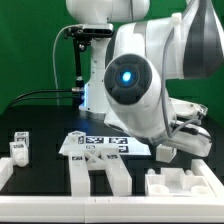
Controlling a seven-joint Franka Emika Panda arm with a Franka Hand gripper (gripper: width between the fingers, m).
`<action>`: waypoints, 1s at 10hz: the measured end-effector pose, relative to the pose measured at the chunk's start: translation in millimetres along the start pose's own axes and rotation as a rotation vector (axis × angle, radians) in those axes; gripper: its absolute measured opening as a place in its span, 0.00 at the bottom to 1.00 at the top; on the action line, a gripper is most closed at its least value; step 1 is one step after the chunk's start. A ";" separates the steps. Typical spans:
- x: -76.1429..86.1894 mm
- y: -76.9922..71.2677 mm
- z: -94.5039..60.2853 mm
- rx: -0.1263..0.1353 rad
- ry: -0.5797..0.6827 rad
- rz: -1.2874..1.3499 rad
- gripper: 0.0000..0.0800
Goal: Assemble chair
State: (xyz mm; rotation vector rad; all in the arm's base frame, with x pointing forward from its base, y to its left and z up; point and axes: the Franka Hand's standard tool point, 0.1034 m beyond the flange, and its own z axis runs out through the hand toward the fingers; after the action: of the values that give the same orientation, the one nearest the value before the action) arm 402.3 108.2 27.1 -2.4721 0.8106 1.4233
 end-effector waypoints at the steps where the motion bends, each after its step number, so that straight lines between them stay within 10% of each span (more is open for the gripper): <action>1: -5.9 1.6 3.9 -0.001 -0.062 0.004 0.81; 4: -0.7 5.4 4.7 0.007 -0.106 0.016 0.81; 6: -4.6 4.9 14.6 0.071 -0.177 0.017 0.81; 10: -6.9 3.8 18.8 0.067 -0.186 0.013 0.65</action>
Offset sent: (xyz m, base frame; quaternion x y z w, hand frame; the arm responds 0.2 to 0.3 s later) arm 0.0000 0.0000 0.0000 0.0000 0.0000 0.0000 1.0000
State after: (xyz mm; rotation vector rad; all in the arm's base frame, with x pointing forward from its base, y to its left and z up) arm 383.5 115.2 23.5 -2.2488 0.8218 1.5743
